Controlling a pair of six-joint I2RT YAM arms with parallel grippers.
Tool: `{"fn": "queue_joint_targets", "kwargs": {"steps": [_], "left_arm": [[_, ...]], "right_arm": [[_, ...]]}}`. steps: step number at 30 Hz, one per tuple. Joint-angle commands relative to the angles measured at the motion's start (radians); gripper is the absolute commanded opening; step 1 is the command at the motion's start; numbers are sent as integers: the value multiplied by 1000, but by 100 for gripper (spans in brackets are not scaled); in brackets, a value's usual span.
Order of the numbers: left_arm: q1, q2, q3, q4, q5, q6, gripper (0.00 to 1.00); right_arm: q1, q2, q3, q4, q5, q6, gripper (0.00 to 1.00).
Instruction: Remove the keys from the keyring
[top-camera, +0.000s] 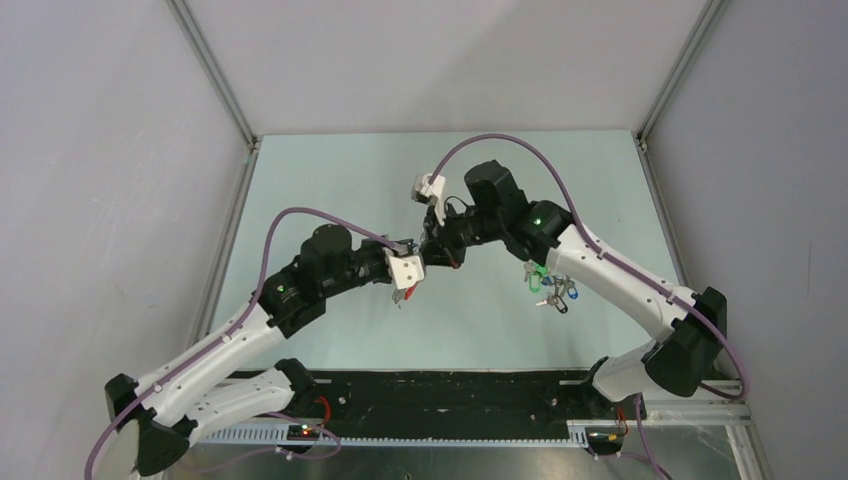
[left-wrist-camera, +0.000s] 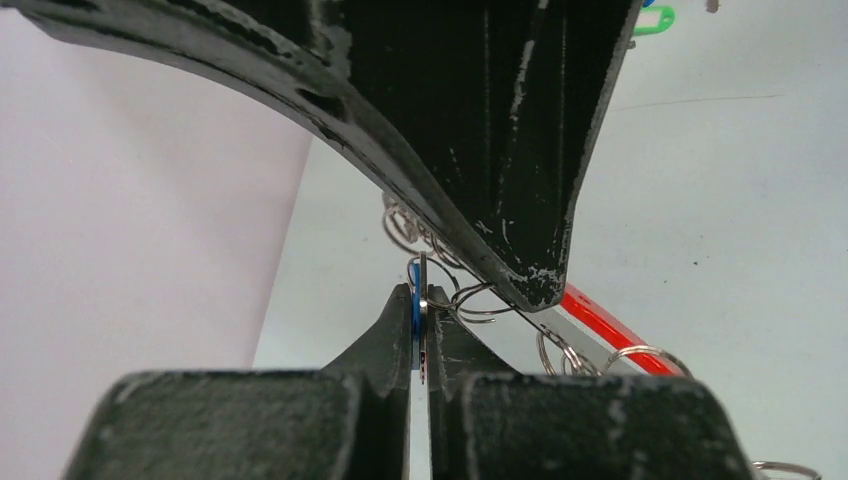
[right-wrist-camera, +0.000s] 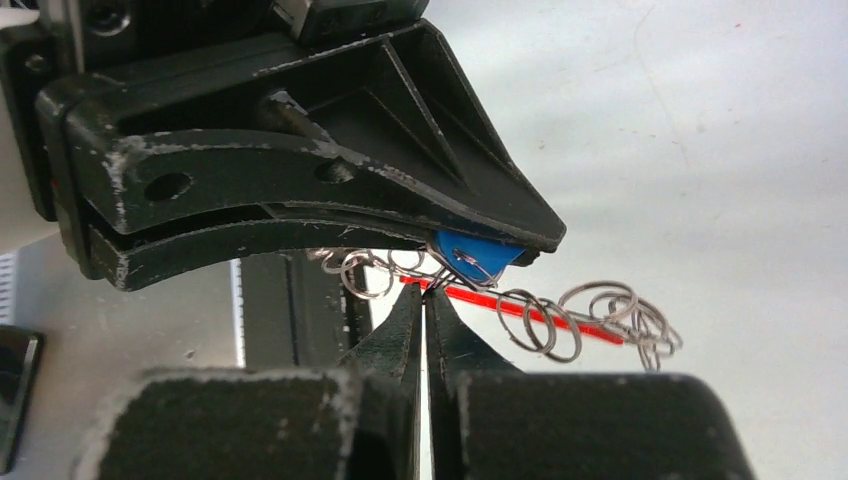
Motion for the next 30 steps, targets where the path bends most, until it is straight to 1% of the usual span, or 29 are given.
{"fn": "queue_joint_targets", "kwargs": {"steps": [1, 7, 15, 18, 25, 26, 27, 28, 29, 30], "left_arm": [[-37, -17, 14, 106, 47, 22, 0], [-66, -37, -12, 106, 27, 76, 0], [-102, -62, -39, 106, 6, 151, 0], [-111, -47, -42, 105, -12, 161, 0], [-117, -16, -31, 106, -64, 148, 0], [-118, -11, -30, 105, -79, 144, 0], [-117, -8, -24, 105, -87, 131, 0], [-117, -1, -20, 106, -104, 124, 0], [-117, 7, -11, 106, -113, 108, 0], [-118, 10, -8, 105, -131, 99, 0]], "right_arm": [[-45, 30, 40, 50, -120, 95, 0], [-107, 73, 54, 94, -282, 218, 0], [-112, 172, 130, 13, -371, 327, 0], [-104, 179, 129, 53, -390, 378, 0], [-101, 123, 81, 128, -347, 383, 0], [-112, 104, 72, 142, -340, 381, 3], [-118, 92, 52, 151, -321, 377, 12], [-130, 67, 40, 156, -307, 373, 17], [-136, 53, 17, 158, -273, 356, 26], [-148, 25, 4, 158, -239, 342, 29]]}}
